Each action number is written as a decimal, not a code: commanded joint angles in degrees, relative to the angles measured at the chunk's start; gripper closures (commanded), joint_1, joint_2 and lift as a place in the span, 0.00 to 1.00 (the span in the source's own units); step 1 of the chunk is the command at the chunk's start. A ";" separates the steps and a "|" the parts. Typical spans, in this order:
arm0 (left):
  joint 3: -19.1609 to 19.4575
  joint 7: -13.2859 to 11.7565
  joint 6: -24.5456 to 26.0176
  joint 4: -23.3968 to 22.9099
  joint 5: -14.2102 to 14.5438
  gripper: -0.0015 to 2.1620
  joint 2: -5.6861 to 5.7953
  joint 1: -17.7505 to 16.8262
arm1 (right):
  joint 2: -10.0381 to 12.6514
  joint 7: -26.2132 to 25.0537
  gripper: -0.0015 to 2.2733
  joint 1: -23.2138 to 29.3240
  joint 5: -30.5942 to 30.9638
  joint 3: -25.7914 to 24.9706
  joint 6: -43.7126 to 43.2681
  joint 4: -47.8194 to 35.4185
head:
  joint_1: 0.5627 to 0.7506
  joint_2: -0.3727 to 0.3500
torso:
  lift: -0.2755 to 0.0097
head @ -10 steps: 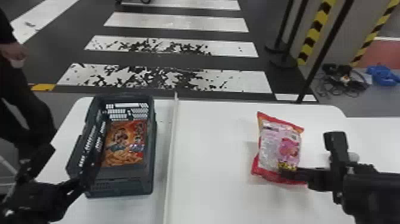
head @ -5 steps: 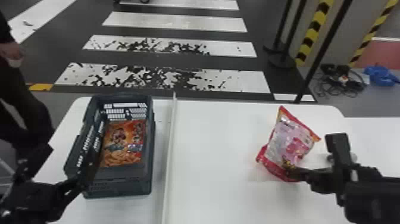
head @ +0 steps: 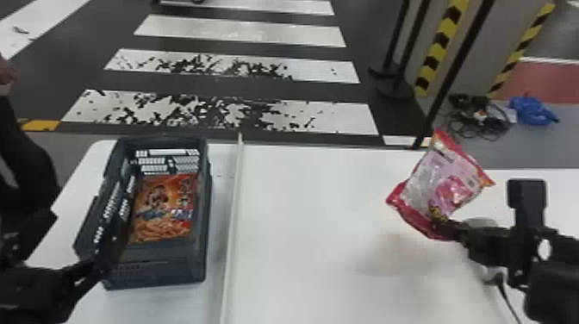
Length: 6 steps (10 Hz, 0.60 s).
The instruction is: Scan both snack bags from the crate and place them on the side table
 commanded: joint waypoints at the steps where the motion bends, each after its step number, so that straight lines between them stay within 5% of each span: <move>1: 0.02 0.00 0.00 -0.20 -0.07 0.02 0.00 0.08 | 0.11 -1.12 0.98 -1.35 -0.86 -4.06 0.08 -1.48 | 0.70 0.36 | 0.62; 6: 0.02 0.00 0.00 -0.02 0.02 0.02 0.09 -0.09 | -0.51 -13.60 0.98 -7.15 -1.56 -15.13 -6.60 3.18 | 0.70 0.14 | 0.62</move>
